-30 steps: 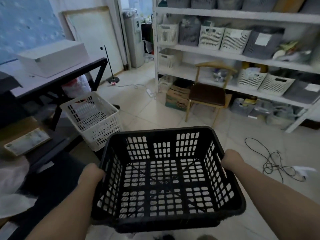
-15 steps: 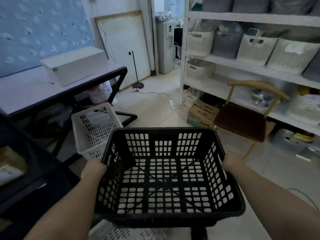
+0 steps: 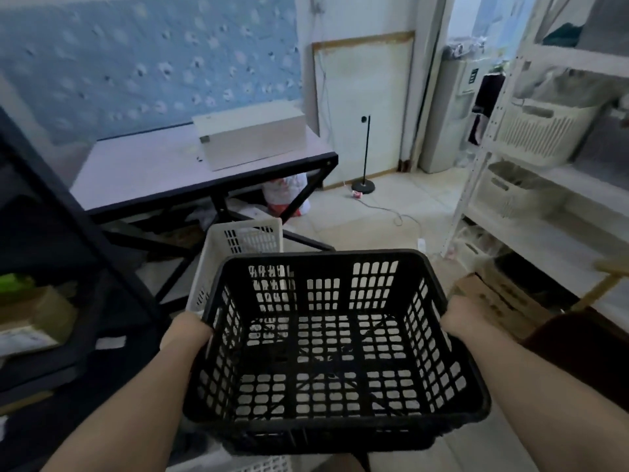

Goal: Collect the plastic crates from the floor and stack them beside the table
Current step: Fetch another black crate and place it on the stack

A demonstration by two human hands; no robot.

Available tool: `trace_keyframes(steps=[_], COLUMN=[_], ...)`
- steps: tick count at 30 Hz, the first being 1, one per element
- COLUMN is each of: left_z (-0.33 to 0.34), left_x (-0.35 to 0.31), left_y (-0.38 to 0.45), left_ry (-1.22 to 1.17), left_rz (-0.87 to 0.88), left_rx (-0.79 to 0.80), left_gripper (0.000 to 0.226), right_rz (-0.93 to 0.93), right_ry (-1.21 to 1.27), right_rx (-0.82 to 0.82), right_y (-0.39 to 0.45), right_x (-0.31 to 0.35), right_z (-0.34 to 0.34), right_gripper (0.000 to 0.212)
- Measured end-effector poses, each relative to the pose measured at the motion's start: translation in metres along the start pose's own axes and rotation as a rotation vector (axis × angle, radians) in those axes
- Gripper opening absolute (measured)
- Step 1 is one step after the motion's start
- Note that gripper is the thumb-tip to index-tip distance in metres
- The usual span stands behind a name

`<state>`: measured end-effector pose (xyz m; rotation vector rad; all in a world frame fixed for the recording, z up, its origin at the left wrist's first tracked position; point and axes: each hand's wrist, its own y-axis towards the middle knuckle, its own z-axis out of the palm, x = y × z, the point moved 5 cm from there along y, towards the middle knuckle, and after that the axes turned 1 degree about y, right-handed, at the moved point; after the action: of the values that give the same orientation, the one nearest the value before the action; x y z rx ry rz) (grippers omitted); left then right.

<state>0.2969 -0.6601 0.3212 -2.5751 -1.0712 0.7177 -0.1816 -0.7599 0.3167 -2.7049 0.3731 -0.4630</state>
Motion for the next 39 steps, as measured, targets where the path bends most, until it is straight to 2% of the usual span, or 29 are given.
trace_keyframes(steps=[2,4,5,7,10,14,18,21,23,25,28,29,32,34,37,39], left_z=[-0.001,-0.003,-0.008,-0.021,-0.039,-0.052,-0.06,-0.064,-0.064,-0.06,-0.045,-0.04,-0.026,-0.017,-0.008,-0.004], left_x=[-0.003,-0.008,-0.015,-0.034,-0.057,-0.064,-0.064,-0.068,-0.072,-0.074,-0.073,-0.074,-0.082,-0.085,-0.08,-0.073], left_y=[0.031,0.068,0.082,0.101,0.13,0.167,0.196,0.21,0.216,0.216,0.208,0.207,0.205,0.207,0.213,0.22], left_ry=[-0.032,-0.007,0.017,-0.021,-0.097,-0.198,-0.261,-0.262,-0.265,-0.279,-0.367,-0.397,-0.431,-0.468,-0.538,-0.554], left_rz=[-0.041,-0.073,-0.089,-0.144,-0.207,-0.284,-0.392,-0.52,-0.608,-0.702,-0.845,-0.892,-0.986,-1.038,-1.118,-1.153], left_rx=[-0.028,-0.043,-0.051,-0.07,-0.093,-0.107,-0.168,-0.215,-0.279,-0.284,-0.291,-0.315,-0.343,-0.33,-0.362,-0.36], left_gripper=[0.031,0.032,0.03,0.023,0.014,0.01,0.028,0.015,0.029,0.036,0.017,0.022,0.033,0.033,0.033,0.036], right_rz=[-0.051,-0.102,-0.128,-0.165,-0.21,-0.318,-0.434,-0.578,-0.668,-0.744,-0.921,-0.967,-1.029,-1.066,-1.113,-1.137], right_ry=[-0.018,-0.061,-0.093,-0.16,-0.223,-0.273,-0.29,-0.374,-0.423,-0.48,-0.588,-0.601,-0.632,-0.654,-0.652,-0.677], right_rx=[0.014,0.023,0.03,0.023,0.002,0.0,0.024,0.056,0.09,0.136,0.178,0.178,0.227,0.268,0.282,0.294], right_y=[0.047,0.091,0.108,0.138,0.188,0.245,0.305,0.345,0.37,0.389,0.404,0.409,0.425,0.432,0.439,0.442], right_x=[0.024,0.056,0.075,0.115,0.173,0.244,0.318,0.382,0.429,0.473,0.533,0.551,0.602,0.63,0.673,0.699], right_z=[-0.003,-0.011,-0.019,-0.04,-0.063,-0.074,-0.071,-0.061,-0.054,-0.049,-0.041,-0.038,-0.024,-0.013,0.007,0.02], right_gripper=[0.012,0.016,0.019,0.013,0.028,0.031,0.029,0.03,0.031,0.033,0.037,0.036,0.028,0.013,0.029,0.031])
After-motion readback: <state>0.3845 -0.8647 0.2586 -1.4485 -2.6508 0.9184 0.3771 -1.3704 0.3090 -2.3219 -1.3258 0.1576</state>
